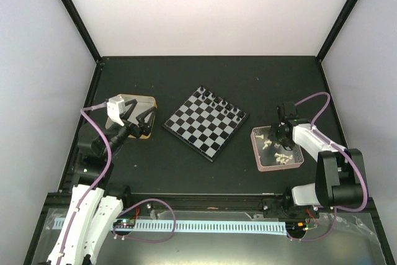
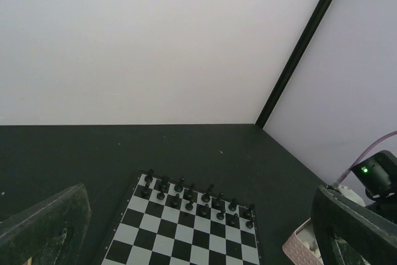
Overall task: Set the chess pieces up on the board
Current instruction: Pick up the chess piece from the storage box.
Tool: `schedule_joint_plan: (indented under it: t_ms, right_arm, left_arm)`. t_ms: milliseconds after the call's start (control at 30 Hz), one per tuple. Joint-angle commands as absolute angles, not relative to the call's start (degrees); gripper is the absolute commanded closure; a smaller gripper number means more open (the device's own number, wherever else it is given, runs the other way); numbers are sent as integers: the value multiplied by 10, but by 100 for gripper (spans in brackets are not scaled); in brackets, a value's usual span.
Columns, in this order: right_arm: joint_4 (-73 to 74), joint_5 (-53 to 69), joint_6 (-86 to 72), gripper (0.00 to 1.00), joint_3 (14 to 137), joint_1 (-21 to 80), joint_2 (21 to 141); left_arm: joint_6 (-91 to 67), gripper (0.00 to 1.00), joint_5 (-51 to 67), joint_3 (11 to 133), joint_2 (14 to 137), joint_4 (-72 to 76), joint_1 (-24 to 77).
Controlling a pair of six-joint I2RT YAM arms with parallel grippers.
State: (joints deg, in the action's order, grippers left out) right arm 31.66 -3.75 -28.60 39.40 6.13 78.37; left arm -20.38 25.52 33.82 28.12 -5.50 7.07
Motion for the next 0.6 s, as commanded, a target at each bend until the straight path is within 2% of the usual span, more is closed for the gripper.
schedule_joint_plan:
  t_ms: [0,233,367,433,567]
  right_arm:
    - [298,-79,-278,75,408,64,800]
    - [305,-88,-263,80,427,69,810]
    - [312,-97,-259,74,434,71,805]
    - [312,-95,-258,74,435,72,809]
    - [307,-91,-256,82,437,74,821]
  left_arm:
    - [-203,1,246,338,277,-37,66]
    - [-205,1,239,337,278,-39,67]
    - [-206,1,237,335,279,-38,67]
    - [-207,1,236,335,280,-36,67]
    - [-207,1,234,335,281,-38,67]
